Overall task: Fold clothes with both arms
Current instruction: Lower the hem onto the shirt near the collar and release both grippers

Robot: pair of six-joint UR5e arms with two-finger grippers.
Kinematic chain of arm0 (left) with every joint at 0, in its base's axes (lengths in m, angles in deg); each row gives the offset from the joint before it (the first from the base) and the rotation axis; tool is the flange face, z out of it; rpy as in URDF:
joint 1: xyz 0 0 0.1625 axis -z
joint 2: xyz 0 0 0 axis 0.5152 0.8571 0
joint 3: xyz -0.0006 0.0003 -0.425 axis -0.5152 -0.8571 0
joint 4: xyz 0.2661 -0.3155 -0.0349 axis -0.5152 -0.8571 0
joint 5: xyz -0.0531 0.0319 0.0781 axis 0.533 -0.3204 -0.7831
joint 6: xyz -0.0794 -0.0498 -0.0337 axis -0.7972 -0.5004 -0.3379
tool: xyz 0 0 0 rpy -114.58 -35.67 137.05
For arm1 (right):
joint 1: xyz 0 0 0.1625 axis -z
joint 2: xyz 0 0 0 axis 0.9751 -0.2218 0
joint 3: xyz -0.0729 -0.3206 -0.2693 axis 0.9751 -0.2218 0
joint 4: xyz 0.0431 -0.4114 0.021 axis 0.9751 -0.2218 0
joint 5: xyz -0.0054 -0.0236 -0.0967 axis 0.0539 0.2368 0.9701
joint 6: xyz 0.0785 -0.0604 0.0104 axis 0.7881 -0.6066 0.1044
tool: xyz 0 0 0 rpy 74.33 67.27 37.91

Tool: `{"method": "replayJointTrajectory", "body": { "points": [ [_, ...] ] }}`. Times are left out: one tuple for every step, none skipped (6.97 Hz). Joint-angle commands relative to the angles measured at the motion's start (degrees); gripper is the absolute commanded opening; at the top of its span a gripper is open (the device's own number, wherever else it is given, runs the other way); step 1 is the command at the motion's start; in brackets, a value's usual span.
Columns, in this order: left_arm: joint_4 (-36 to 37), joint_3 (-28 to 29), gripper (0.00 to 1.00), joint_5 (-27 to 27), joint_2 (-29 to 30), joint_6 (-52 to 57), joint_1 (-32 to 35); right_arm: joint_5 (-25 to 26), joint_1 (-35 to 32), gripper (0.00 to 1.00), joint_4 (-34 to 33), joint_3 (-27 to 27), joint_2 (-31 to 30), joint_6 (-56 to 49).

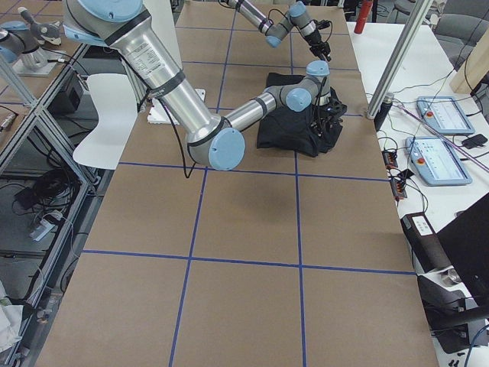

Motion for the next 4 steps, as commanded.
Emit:
{"method": "replayJointTrajectory", "body": {
  "points": [
    [-0.19, -0.90, 0.58, 0.27, -0.03, 0.14, 0.14, -0.86, 2.28, 1.00, 0.51, 12.38, -7.99, 8.34],
    [0.08, -1.69, 0.58, 2.36, -0.29, 0.14, 0.14, -0.51, 4.66, 1.00, 0.69, 18.55, -12.40, 12.67],
    [0.16, -3.70, 0.58, 2.99, -0.73, -0.03, 0.14, 0.54, 7.20, 1.00, 0.78, 24.61, -17.58, 16.11],
    [0.95, -6.67, 0.61, 3.08, -1.69, -0.29, 0.05, 3.50, 10.27, 1.00, 0.78, 27.98, -20.50, 19.71]
  ]
}}
